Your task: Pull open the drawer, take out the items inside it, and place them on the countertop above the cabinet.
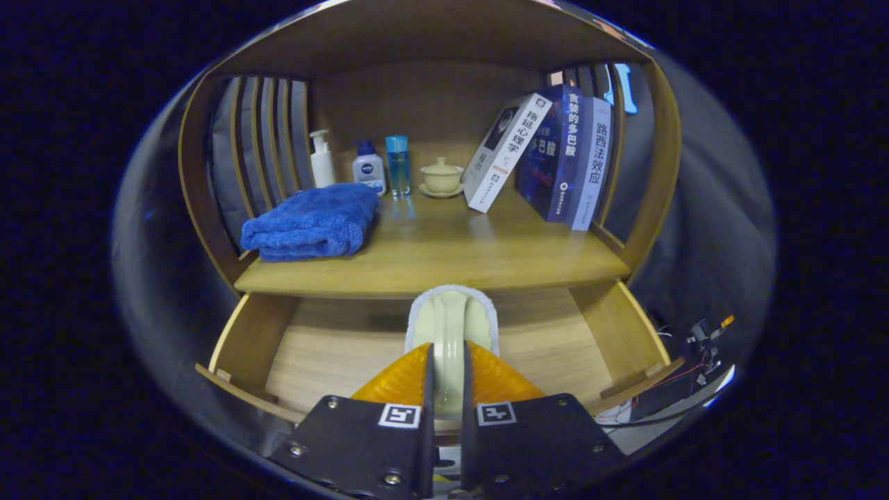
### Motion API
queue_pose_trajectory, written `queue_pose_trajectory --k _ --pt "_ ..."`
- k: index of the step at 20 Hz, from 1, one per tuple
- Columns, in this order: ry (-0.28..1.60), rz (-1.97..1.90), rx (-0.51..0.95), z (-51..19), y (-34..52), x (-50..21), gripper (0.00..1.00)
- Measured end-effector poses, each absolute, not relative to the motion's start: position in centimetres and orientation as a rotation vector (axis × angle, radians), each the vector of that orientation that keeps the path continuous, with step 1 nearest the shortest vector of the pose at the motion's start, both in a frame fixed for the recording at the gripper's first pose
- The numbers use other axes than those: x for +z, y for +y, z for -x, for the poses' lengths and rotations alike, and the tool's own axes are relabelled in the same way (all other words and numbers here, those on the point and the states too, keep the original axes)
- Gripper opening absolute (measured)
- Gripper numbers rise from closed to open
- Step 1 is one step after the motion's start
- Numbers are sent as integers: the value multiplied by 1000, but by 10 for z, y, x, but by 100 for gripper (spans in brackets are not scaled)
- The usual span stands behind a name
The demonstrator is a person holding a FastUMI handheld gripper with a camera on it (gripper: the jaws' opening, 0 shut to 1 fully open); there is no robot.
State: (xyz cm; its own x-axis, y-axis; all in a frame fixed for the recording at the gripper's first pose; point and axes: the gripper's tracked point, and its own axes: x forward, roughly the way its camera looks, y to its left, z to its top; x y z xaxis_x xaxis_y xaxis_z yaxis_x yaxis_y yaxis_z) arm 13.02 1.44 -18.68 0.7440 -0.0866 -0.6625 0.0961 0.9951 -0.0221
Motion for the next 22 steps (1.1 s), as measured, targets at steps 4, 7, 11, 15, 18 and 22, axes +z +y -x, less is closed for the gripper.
queue_pose_trajectory --k 4,7,11,15,18,22 --pt "663 -27 -70 -151 25 -166 16" --pt "630 -14 -50 -180 30 -157 16" --pt "586 15 -17 -223 34 -150 16" --pt "601 -11 -4 -262 29 -163 15" --pt "634 -40 31 -277 35 -178 16" --pt "616 -82 13 -279 31 -182 40"
